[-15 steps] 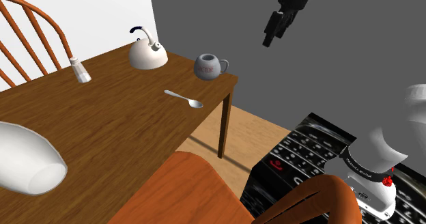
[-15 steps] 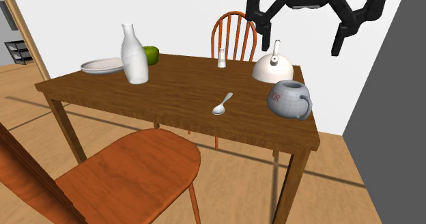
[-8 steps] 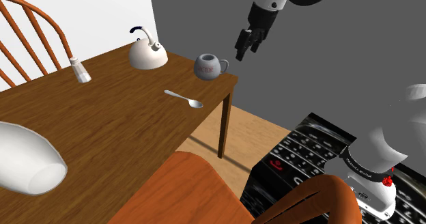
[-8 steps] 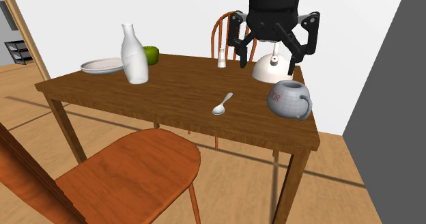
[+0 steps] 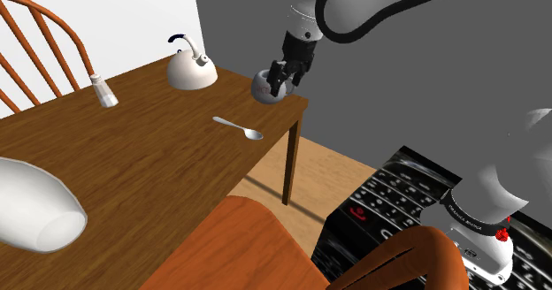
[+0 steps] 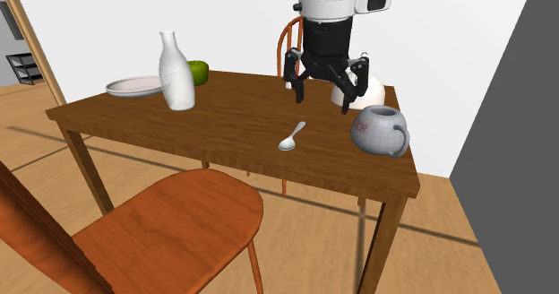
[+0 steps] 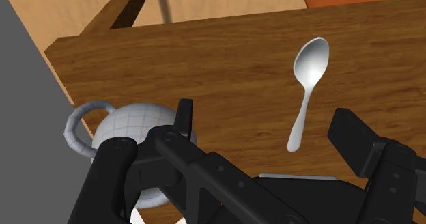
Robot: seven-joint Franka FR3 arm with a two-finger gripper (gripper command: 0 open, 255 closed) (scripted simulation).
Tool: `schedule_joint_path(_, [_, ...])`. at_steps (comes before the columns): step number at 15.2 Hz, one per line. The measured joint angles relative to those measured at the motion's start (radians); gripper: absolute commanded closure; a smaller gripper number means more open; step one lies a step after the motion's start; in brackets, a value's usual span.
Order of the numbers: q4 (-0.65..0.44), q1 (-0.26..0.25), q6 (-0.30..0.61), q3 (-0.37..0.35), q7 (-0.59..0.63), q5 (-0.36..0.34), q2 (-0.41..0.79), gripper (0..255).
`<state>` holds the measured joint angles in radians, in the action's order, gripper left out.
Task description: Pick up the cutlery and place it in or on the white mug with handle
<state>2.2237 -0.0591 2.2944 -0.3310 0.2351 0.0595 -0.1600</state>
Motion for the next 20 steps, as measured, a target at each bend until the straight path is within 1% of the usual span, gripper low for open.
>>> schedule_joint_path(4, [-0.090,-0.012,0.062,-0.036,0.091,-0.056,0.150,0])
schedule_joint_path(9, [-0.217,-0.044,0.117,-0.048,0.191,-0.139,0.335,0])
schedule_joint_path(12, [-0.321,-0.086,0.132,-0.043,0.260,-0.194,0.455,0])
schedule_joint_path(14, [-0.350,-0.097,0.141,-0.038,0.274,-0.209,0.494,0])
schedule_joint_path(20, [-0.367,-0.117,0.193,-0.021,0.298,-0.244,0.565,0])
